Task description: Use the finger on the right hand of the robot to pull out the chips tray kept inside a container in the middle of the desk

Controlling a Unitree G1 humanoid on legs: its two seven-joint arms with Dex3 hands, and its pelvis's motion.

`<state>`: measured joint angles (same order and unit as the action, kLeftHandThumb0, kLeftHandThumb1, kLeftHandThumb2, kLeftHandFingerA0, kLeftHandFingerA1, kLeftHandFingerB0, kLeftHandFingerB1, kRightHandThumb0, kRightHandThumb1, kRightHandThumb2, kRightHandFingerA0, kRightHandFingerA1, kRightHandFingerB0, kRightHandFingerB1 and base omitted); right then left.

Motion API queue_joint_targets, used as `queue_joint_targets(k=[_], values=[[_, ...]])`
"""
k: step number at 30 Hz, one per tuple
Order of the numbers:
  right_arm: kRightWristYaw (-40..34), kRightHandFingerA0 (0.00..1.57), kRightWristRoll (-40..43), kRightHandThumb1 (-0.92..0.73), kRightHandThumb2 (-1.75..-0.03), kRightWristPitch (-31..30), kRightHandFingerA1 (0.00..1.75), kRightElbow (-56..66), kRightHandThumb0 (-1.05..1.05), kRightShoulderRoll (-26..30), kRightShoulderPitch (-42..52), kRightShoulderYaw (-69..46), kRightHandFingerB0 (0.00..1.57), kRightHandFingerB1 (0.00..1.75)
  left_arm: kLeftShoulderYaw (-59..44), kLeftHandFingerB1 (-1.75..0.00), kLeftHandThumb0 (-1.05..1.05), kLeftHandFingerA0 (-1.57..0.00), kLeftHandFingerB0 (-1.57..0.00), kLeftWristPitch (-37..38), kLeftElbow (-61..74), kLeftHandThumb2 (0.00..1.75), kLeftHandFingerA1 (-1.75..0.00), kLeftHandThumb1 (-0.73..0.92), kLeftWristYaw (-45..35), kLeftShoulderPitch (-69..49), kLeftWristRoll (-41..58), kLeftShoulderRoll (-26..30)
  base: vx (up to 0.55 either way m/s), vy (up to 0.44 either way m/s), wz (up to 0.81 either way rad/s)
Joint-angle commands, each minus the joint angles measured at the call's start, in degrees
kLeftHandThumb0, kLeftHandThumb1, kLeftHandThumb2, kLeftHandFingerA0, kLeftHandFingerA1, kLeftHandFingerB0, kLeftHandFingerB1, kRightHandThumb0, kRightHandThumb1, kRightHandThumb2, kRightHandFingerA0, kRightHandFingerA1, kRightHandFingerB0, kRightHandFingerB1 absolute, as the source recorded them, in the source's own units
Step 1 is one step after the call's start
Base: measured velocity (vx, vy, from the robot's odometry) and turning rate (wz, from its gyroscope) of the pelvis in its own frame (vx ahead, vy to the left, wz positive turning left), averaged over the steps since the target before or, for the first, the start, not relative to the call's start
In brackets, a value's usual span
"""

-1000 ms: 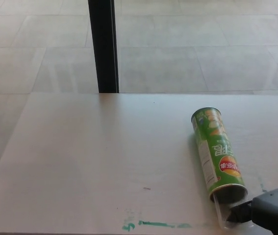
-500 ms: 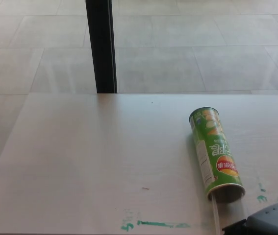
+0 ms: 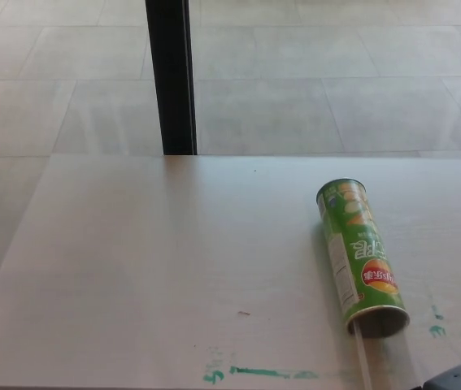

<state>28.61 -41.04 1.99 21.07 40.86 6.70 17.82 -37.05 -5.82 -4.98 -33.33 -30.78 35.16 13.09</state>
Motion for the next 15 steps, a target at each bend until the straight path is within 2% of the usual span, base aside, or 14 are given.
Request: queue_joint_targets(k=[1,2,3,4,5,7,9,11,12,13,14,15], values=[[2.3,0.78,0.3,-0.58,-0.60,0.3,1.49,0.9,-0.23,0.9,2.1,-0.2,0.56,0.43,-0.7,-0.34,-0.74,-0.33,-0.31,0.5,-0.9,0.65,-0.50,0.81,-0.1,-0.1,0.7,0.3,0.00,0.000,0.00],[1.8,0.78,0.4,-0.58,-0.60,0.4,1.49,0.7,-0.23,0.7,2.2,-0.6,0.56,0.43,-0.7,-0.34,-0.74,-0.33,-0.31,0.1,-0.8,0.65,-0.50,0.81,0.1,-0.2,0.8,0.3,0.00,0.000,0.00],[1.0,0.79,1.2,-0.58,-0.60,1.6,1.45,-0.2,-0.23,0.7,1.1,-1.2,0.48,0.43,-0.6,-0.35,-0.73,-0.33,-0.30,0.1,-0.3,0.65,-0.52,0.83,0.0,-0.4,0.8,0.2,0.00,0.000,0.00],[1.6,0.81,0.9,-0.57,-0.59,1.2,1.39,0.4,-0.25,0.7,0.3,-1.4,0.43,0.42,-0.4,-0.39,-0.79,-0.30,-0.26,0.9,-0.8,0.77,-0.53,0.71,-0.4,-0.7,0.2,0.0,0.00,0.000,0.00],[1.3,0.85,0.4,-0.56,-0.57,0.8,1.32,0.9,-0.26,0.4,-0.2,-1.6,0.40,0.40,-0.3,-0.35,-0.75,-0.31,-0.29,0.9,-0.5,0.65,-0.51,0.83,-0.4,-0.9,0.3,-0.1,0.00,0.000,0.00],[2.0,0.86,-0.5,-0.53,-0.57,-0.5,1.35,1.5,-0.26,-0.2,-1.8,-1.7,0.36,0.39,-0.3,-0.34,-0.76,-0.33,-0.30,0.3,-0.6,0.65,-0.51,0.82,-0.1,-0.8,0.5,0.0,0.00,0.000,0.00],[6.4,0.83,-0.2,-0.53,-0.57,-3.6,1.34,2.8,-0.26,-0.4,-5.4,-1.9,0.30,0.34,-0.3,-0.34,-0.75,-0.34,-0.30,0.1,-0.6,0.65,-0.51,0.81,0.2,-1.1,0.6,-0.3,0.00,0.000,0.00],[7.1,0.82,-0.4,-0.52,-0.56,-3.9,1.36,2.6,-0.28,-0.6,-9.6,-2.3,0.29,0.34,-0.4,-0.34,-0.75,-0.34,-0.29,0.6,-1.0,0.65,-0.52,0.81,-0.4,-1.3,0.5,-0.3,0.00,0.000,0.00],[7.5,0.81,-0.3,-0.53,-0.57,-4.2,1.31,2.1,-0.26,-0.7,-11.1,-2.4,0.29,0.34,-0.4,-0.40,-0.81,-0.32,-0.27,0.7,-0.8,0.79,-0.55,0.67,-0.2,-1.4,0.5,-0.4,0.00,0.000,0.00],[7.7,0.81,-0.3,-0.53,-0.57,-4.4,1.31,1.8,-0.26,-0.8,-11.5,-2.2,0.29,0.34,-0.5,-0.40,-0.81,-0.32,-0.27,0.7,-0.7,0.79,-0.55,0.67,-0.1,-1.5,0.5,-0.4,0.00,0.000,0.00],[7.9,0.83,0.1,-0.52,-0.57,-3.8,1.36,1.3,-0.27,-0.4,-14.1,-2.6,0.32,0.35,-0.5,-0.35,-0.76,-0.35,-0.30,1.4,-0.6,0.65,-0.54,0.82,-0.4,-1.7,0.2,-0.5,0.00,0.000,0.00],[8.4,0.84,0.8,-0.52,-0.57,-4.0,1.37,1.1,-0.27,-0.4,-15.3,-2.9,0.32,0.35,-0.7,-0.36,-0.76,-0.35,-0.31,0.9,-0.3,0.65,-0.54,0.81,-0.2,-1.9,0.6,-0.5,0.00,0.000,0.00]])
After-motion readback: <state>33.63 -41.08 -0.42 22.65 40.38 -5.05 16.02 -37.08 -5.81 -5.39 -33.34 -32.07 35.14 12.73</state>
